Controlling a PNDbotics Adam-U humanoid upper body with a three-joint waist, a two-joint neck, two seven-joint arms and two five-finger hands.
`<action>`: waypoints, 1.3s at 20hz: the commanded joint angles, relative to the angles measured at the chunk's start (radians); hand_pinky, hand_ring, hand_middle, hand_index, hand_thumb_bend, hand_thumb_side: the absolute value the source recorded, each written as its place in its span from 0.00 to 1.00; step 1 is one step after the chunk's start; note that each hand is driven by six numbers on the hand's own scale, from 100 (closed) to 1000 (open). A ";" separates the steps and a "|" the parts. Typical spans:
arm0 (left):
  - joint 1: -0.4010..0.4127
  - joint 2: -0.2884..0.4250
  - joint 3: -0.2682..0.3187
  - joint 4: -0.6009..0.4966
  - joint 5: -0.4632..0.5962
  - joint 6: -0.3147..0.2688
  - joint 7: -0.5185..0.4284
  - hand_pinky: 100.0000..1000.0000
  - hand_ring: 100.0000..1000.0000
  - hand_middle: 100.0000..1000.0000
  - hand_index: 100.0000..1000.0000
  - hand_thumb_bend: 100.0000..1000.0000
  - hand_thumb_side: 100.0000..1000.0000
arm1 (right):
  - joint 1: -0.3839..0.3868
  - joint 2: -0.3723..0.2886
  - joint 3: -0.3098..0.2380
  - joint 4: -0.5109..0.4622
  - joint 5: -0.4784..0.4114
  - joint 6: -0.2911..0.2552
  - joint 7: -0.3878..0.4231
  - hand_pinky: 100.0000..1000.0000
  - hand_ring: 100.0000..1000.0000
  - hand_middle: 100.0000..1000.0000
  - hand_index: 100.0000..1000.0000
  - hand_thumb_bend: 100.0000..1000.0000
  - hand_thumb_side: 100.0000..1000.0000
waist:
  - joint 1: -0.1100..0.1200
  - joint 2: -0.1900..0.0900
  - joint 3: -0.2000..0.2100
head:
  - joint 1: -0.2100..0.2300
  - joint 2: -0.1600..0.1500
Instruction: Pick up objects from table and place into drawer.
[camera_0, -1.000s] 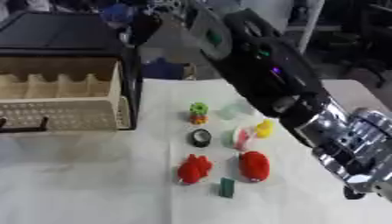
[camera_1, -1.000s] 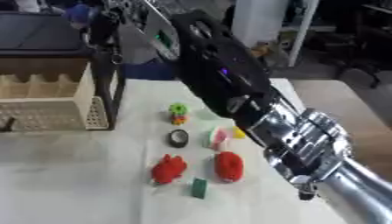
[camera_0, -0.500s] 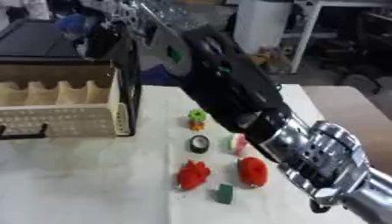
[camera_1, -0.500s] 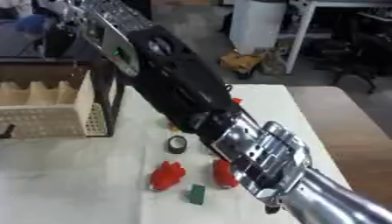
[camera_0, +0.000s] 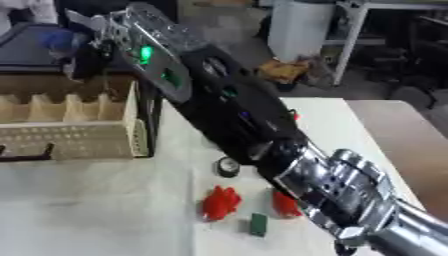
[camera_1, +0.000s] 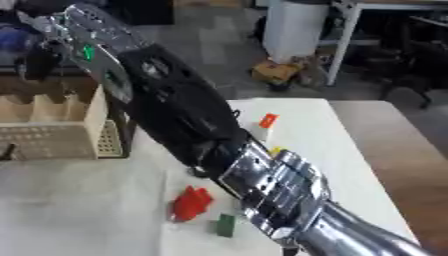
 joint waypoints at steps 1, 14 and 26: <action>-0.014 0.014 0.014 -0.012 0.003 -0.001 0.000 0.00 0.00 0.00 0.59 0.23 1.00 | -0.025 0.001 -0.021 0.021 0.027 -0.003 -0.030 0.42 0.57 0.53 0.62 0.00 0.23 | 0.006 -0.011 0.003 | -0.009 -0.017; -0.005 0.014 0.018 -0.012 0.002 0.000 0.000 0.00 0.00 0.00 0.59 0.22 1.00 | -0.012 -0.020 -0.035 0.088 0.063 -0.071 -0.091 0.48 0.61 0.55 0.64 0.00 0.32 | 0.001 0.003 0.004 | -0.005 -0.013; 0.002 0.019 0.019 -0.012 -0.002 0.003 0.000 0.00 0.00 0.00 0.58 0.22 1.00 | 0.038 -0.201 0.030 -0.151 -0.078 -0.067 0.041 0.61 0.75 0.70 0.82 0.00 0.46 | -0.008 0.001 -0.003 | 0.006 -0.010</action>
